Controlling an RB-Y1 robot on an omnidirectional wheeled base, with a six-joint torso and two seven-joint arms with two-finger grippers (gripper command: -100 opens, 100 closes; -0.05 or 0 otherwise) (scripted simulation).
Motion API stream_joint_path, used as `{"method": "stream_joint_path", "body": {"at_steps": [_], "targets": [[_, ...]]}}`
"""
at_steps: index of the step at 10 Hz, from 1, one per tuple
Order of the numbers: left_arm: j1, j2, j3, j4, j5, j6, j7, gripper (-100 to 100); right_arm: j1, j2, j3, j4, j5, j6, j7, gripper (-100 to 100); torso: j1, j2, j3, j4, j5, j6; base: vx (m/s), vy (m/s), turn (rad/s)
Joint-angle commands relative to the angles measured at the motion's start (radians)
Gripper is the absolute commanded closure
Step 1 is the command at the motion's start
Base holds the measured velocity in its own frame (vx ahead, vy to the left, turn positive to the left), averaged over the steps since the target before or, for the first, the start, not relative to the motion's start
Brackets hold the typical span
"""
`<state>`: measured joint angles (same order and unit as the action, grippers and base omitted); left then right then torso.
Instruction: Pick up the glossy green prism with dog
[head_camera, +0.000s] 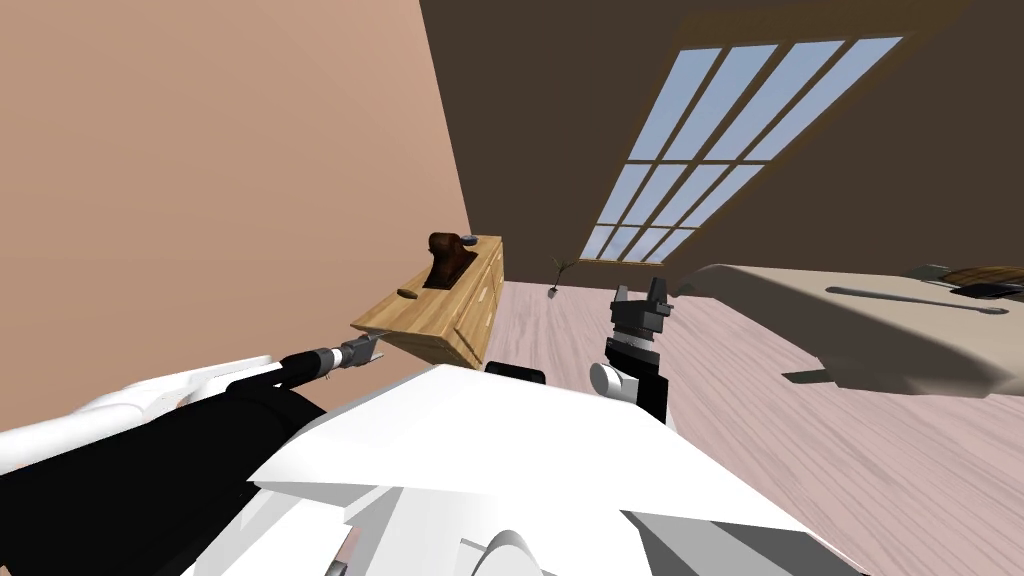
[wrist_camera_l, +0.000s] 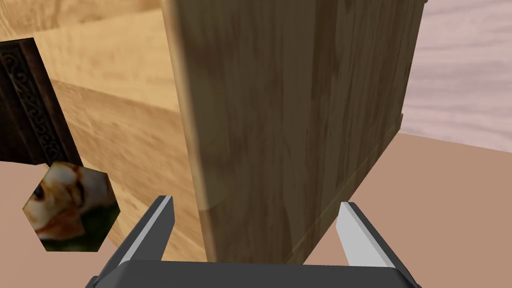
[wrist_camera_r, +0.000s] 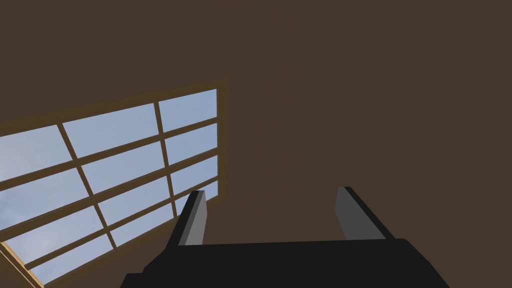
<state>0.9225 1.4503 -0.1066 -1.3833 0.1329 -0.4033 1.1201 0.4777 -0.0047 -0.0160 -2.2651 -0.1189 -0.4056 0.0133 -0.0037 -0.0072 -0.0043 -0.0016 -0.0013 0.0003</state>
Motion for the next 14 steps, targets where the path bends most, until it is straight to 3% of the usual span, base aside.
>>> {"method": "stream_joint_path", "body": {"at_steps": [1, 2, 3, 4, 5, 6, 7, 8, 9, 10, 12, 13, 14], "targets": [[0.03, 0.05, 0.006, 0.021, 0.0, 0.015, 0.05, -100, 0.0, 0.0, 0.0, 0.0, 0.0, 0.0, 0.0, 0, 0.0, 0.0, 0.0, 0.0, 0.0, 0.0, 0.137, -0.075, 0.047], [0.03, 0.079, 0.006, 0.021, 0.0, 0.015, 0.062, -100, 0.0, 0.0, 0.0, 0.0, 0.0, 0.0, 0.0, 0, 0.0, -0.001, -0.001, 0.0, 0.0, 0.0, 0.124, -0.082, 0.025], [0.041, 0.112, -0.001, 0.051, -0.003, 0.022, 0.106, -100, 0.0, 0.0, 0.0, 0.0, 0.0, 0.0, 0.0, 0, -0.001, -0.001, 0.0, 0.0, 0.0, 0.0, 0.144, -0.094, 0.047], [0.041, 0.134, -0.001, 0.051, -0.003, 0.022, 0.109, -100, 0.0, 0.0, 0.0, 0.0, 0.0, 0.0, 0.0, 0, -0.002, -0.002, -0.001, 0.0, 0.0, 0.0, 0.116, -0.062, 0.03], [0.052, 0.165, -0.007, 0.079, -0.007, 0.027, 0.153, -100, 0.0, 0.0, 0.0, 0.0, 0.0, 0.0, 0.0, 0, 0.0, 0.0, 0.0, 0.0, 0.0, 0.0, 0.122, -0.039, 0.036], [0.052, 0.185, -0.007, 0.079, -0.007, 0.027, 0.153, -100, 0.0, 0.0, 0.0, 0.0, 0.0, 0.0, 0.0, 0, 0.002, -0.001, 0.0, 0.0, 0.0, 0.0, 0.106, -0.033, 0.037], [0.061, 0.219, -0.014, 0.105, -0.011, 0.033, 0.194, -100, 0.0, 0.0, 0.0, 0.0, 0.0, 0.0, 0.0, 0, 0.002, 0.0, 0.0, 0.0, 0.001, 0.0, 0.13, -0.05, 0.058], [0.061, 0.232, -0.014, 0.105, -0.011, 0.033, 0.194, -100, 0.0, 0.0, 0.0, 0.0, 0.0, 0.0, 0.0, 0, 0.002, -0.001, 0.0, 0.0, 0.001, 0.0, 0.128, -0.048, 0.034], [0.07, 0.267, -0.021, 0.127, -0.015, 0.037, 0.228, -100, 0.0, 0.0, 0.0, 0.0, 0.0, 0.0, 0.0, 0, 0.002, -0.001, 0.0, 0.0, 0.001, 0.0, 0.138, -0.04, 0.049], [0.07, 0.276, -0.021, 0.127, -0.015, 0.037, 0.232, -100, 0.0, 0.0, 0.0, 0.0, 0.0, 0.0, 0.0, 0, 0.002, -0.001, -0.001, 0.0, 0.001, 0.0, 0.128, -0.03, 0.028], [0.085, 0.342, -0.035, 0.163, -0.023, 0.043, 0.297, -100, 0.0, 0.0, 0.0, 0.0, 0.0, 0.0, 0.0, 0, 0.002, -0.002, -0.001, 0.0, 0.001, 0.0, 0.185, -0.045, 0.068], [0.085, 0.352, -0.035, 0.163, -0.023, 0.043, 0.298, -100, 0.0, 0.0, 0.0, 0.0, 0.0, 0.0, 0.0, 0, 0.002, -0.005, -0.003, -0.001, 0.001, 0.0, 0.169, -0.023, 0.025], [0.092, 0.384, -0.043, 0.176, -0.028, 0.044, 0.326, -100, 0.0, 0.0, 0.0, 0.0, 0.0, 0.0, 0.0, 0, 0.003, -0.004, -0.003, -0.001, 0.001, 0.0, 0.165, -0.017, 0.029]]}}
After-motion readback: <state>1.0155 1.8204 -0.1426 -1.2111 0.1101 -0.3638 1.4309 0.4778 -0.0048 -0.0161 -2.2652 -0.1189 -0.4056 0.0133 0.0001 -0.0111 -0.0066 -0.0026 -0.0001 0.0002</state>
